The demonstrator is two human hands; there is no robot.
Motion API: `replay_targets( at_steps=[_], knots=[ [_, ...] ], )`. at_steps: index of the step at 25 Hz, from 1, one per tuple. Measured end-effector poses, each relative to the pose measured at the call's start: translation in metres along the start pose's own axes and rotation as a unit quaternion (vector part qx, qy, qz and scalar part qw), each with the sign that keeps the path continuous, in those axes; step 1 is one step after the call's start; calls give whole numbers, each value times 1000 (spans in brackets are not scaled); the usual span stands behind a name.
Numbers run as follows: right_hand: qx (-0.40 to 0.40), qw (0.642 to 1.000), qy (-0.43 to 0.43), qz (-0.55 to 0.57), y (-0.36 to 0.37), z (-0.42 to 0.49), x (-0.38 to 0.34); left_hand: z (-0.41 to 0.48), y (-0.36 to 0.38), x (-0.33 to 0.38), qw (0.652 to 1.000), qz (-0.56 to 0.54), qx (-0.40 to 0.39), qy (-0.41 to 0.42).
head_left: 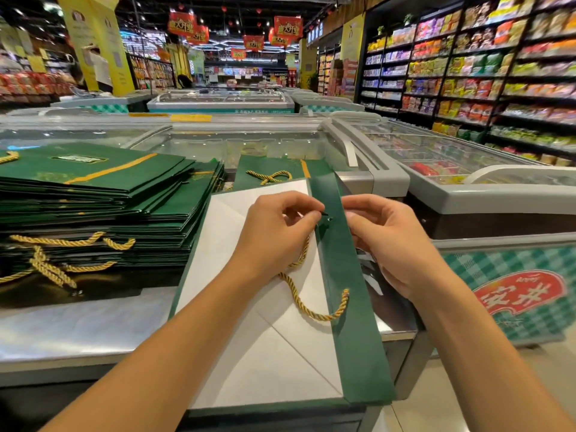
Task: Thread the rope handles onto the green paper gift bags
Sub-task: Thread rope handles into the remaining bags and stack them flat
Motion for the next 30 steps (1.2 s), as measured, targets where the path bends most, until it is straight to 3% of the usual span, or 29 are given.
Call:
replay_targets(
  at_steps=[15,30],
  knots=[
    [-13,999,-15,-26,3,-3,-4,-5,5,7,999,-2,-30,37],
    [-62,989,-59,-119,10,-7,-10,0,1,-2,994,-39,-32,-97]
  ],
)
Point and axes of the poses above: each hand's wrist, its own z-axis towards the middle knuckle, its own y-axis out of the palm, x = y × z, the point moved 6 cm from there along z, towards the middle knuckle, and after that the axes turned 12 degrees about -z, right-handed, at the moved point
